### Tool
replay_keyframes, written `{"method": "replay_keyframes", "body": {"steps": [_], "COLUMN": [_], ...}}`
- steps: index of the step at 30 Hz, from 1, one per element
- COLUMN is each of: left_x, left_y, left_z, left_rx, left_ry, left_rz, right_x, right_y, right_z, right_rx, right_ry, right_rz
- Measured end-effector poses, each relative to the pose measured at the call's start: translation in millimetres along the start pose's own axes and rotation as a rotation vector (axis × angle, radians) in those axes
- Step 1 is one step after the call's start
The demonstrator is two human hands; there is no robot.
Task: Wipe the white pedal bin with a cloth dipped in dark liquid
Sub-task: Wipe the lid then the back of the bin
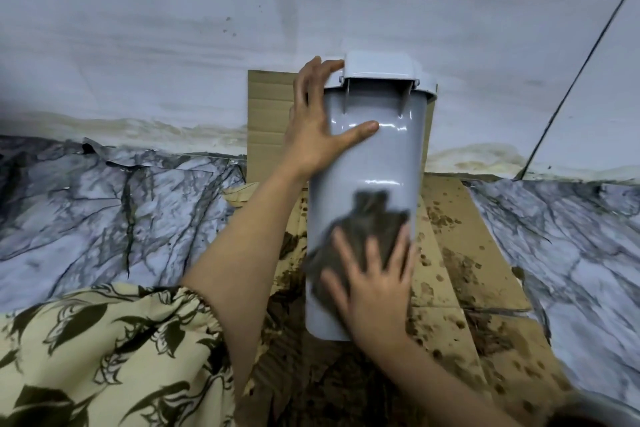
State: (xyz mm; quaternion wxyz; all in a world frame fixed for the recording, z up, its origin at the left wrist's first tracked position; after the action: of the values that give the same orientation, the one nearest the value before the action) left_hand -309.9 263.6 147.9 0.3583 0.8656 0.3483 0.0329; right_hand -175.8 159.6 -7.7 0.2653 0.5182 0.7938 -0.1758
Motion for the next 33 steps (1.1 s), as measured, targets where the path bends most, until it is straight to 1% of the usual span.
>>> {"method": "replay_keyframes", "body": {"steps": [2,3,4,5,7,8,10,12,13,14,17,18,19,22,25,27,28,30,33], "left_x": [0.3,0.2,-0.3,-0.9,-1.0,0.2,2.6,5.8,5.9,4.5,0.1,-0.9,-1.6,-1.8,-0.1,-0.8,-1.4,-2.0,-1.2], "left_y": [2.6,3.6,4.0,3.7,1.5,0.1,0.9,1.1,0.7,0.1,-1.2,-0.7,0.2,2.0,2.2,1.0,-0.4,-2.9,-5.7], "left_z": [4.1,5.4,5.7,4.9,1.2,-0.3,-0.4,-0.1,-0.5,-0.4,3.2,5.5,7.4,8.8,7.9,6.0,4.5,2.5,3.3], "left_rx": [-0.005,-0.008,-0.013,-0.016,-0.021,-0.021,-0.014,0.003,0.012,0.018,0.022,0.023,0.022,0.008,0.017,0.023,0.022,0.018,0.024], "left_ry": [-0.019,-0.025,-0.026,-0.024,-0.022,-0.023,-0.025,-0.021,-0.017,-0.009,0.008,0.009,0.01,0.015,0.021,0.029,0.031,0.031,0.025], "left_rz": [0.009,0.014,0.021,0.026,0.03,0.033,0.04,0.041,0.04,0.04,0.055,0.058,0.059,0.058,0.049,0.038,0.03,0.011,0.007], "right_x": [5.4,7.2,7.5,7.3,3.5,0.8,-4.4,-4.4,-4.0,-3.6,-3.7,-3.7,-3.9,-5.8,2.7,12.2,16.5,18.2,16.0], "right_y": [-21.8,-26.4,-28.3,-28.7,-28.2,-27.6,-21.1,-12.0,-10.3,-11.1,-14.8,-7.9,3.0,37.5,60.6,76.4,80.3,77.8,62.7], "right_z": [53.1,66.3,69.0,64.6,44.0,30.1,1.1,-10.8,-6.5,4.9,64.7,81.8,92.5,85.3,35.9,3.7,-6.7,-10.2,30.2], "right_rx": [-0.336,-0.436,-0.477,-0.47,-0.386,-0.303,-0.05,0.209,0.27,0.262,0.103,0.116,0.188,0.562,0.788,1.001,1.07,1.101,1.041], "right_ry": [-0.07,-0.094,-0.102,-0.101,-0.07,-0.04,0.05,0.103,0.106,0.1,0.048,0.012,-0.022,-0.051,0.033,0.104,0.12,0.122,0.062], "right_rz": [-0.021,-0.03,-0.044,-0.061,-0.079,-0.078,-0.073,-0.062,-0.05,-0.041,-0.082,-0.108,-0.149,-0.332,-0.539,-0.669,-0.727,-0.781,-0.792]}}
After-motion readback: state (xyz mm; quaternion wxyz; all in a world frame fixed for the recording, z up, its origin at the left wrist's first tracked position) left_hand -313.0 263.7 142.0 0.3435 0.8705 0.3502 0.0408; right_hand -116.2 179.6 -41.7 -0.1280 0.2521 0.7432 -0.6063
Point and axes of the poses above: each hand's wrist, its own z-axis away from the middle knuckle, its own x-axis out of the palm, y = z × x, the point moved 6 cm from there along -z, towards the middle knuckle, and after that the axes turned 15 degrees about y, right-handed, at the moved point
